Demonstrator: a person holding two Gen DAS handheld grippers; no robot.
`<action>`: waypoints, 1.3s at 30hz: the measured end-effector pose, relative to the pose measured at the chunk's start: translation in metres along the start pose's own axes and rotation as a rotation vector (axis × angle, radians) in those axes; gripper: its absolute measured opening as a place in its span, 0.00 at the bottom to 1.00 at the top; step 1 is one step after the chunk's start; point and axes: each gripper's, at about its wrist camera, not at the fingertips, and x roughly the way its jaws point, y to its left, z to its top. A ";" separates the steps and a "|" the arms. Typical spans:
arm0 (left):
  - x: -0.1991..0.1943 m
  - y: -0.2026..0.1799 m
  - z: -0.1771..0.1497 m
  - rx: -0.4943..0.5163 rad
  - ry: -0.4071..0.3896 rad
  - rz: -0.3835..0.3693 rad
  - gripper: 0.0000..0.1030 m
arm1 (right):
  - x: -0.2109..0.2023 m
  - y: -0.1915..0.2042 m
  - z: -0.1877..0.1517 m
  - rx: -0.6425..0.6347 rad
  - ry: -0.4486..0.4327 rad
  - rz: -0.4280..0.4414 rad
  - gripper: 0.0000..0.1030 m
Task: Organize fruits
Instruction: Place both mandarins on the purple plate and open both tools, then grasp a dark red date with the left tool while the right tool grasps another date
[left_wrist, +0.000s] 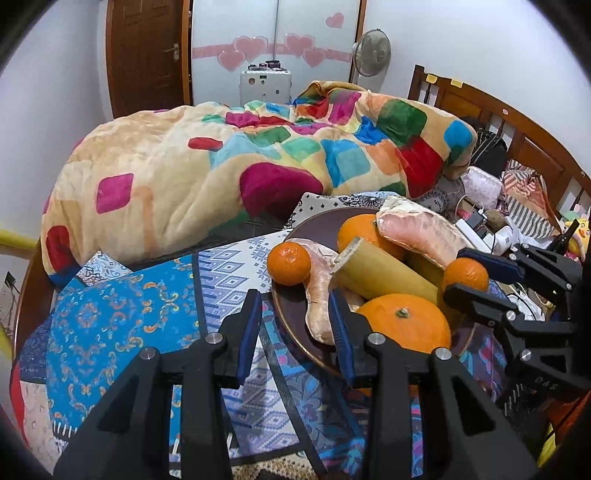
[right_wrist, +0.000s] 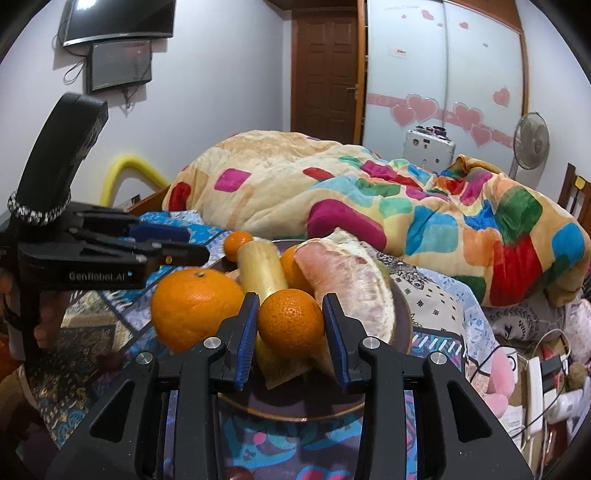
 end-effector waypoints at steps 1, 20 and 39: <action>-0.003 0.000 -0.001 -0.002 -0.004 0.000 0.36 | -0.001 0.002 -0.001 -0.006 0.004 -0.001 0.31; -0.030 -0.007 -0.022 0.032 -0.041 0.003 0.44 | -0.002 0.012 -0.018 -0.014 0.061 0.081 0.32; -0.063 -0.017 -0.035 0.037 -0.078 0.032 0.44 | -0.029 0.014 -0.019 0.024 0.044 0.041 0.39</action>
